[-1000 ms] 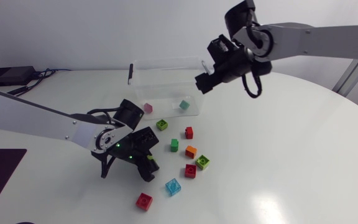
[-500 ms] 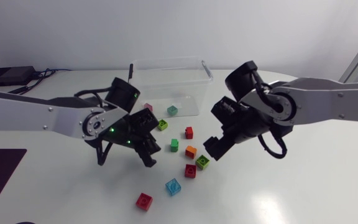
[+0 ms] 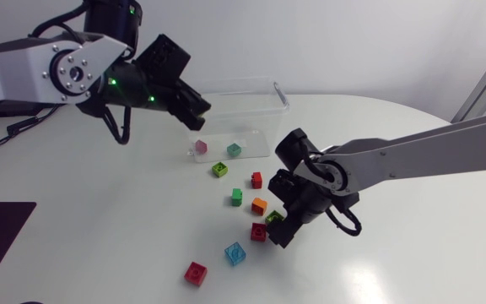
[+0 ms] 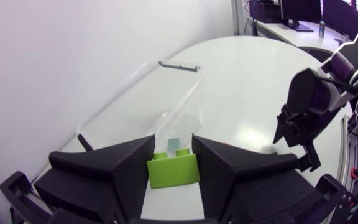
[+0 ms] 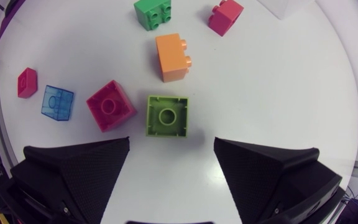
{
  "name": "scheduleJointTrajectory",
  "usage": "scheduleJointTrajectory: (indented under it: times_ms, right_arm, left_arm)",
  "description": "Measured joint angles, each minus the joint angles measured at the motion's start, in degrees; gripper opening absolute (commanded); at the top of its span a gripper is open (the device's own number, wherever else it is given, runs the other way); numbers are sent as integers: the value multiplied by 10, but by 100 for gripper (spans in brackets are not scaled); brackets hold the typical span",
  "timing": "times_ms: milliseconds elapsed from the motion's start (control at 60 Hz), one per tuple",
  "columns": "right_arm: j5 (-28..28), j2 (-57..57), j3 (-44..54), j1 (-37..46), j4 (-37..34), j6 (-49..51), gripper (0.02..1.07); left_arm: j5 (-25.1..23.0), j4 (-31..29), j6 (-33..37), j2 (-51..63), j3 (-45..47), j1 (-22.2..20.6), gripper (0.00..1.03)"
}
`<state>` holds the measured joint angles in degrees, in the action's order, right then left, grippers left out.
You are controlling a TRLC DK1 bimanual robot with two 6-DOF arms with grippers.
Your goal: Place the duplo bricks in the container
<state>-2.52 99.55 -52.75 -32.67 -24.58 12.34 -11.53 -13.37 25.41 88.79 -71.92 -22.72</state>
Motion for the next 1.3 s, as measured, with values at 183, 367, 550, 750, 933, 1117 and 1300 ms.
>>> scheduleJointTrajectory:
  times_ms: [183,367,550,750,933,1117,1300]
  right_arm:
    - [13,26,-15,-2,15,-4,78]
    - [23,35,-21,-13,21,-4,44]
    - [31,15,-21,-15,17,-6,42]
    - [33,-67,-37,13,-20,-6,42]
    - [34,-96,-111,46,-35,-18,42]
    - [32,-97,-183,64,-36,-35,42]
    - [28,-75,-250,69,-35,-45,42]
  left_arm:
    - [0,29,-14,70,-72,7,28]
    - [1,35,-19,166,-149,19,29]
    - [12,35,-30,234,-203,39,86]
    - [14,34,-34,233,-199,59,99]
    - [0,9,-31,132,-111,59,99]
    - [-24,-21,10,-13,8,32,99]
    - [-48,-55,63,-102,125,6,99]
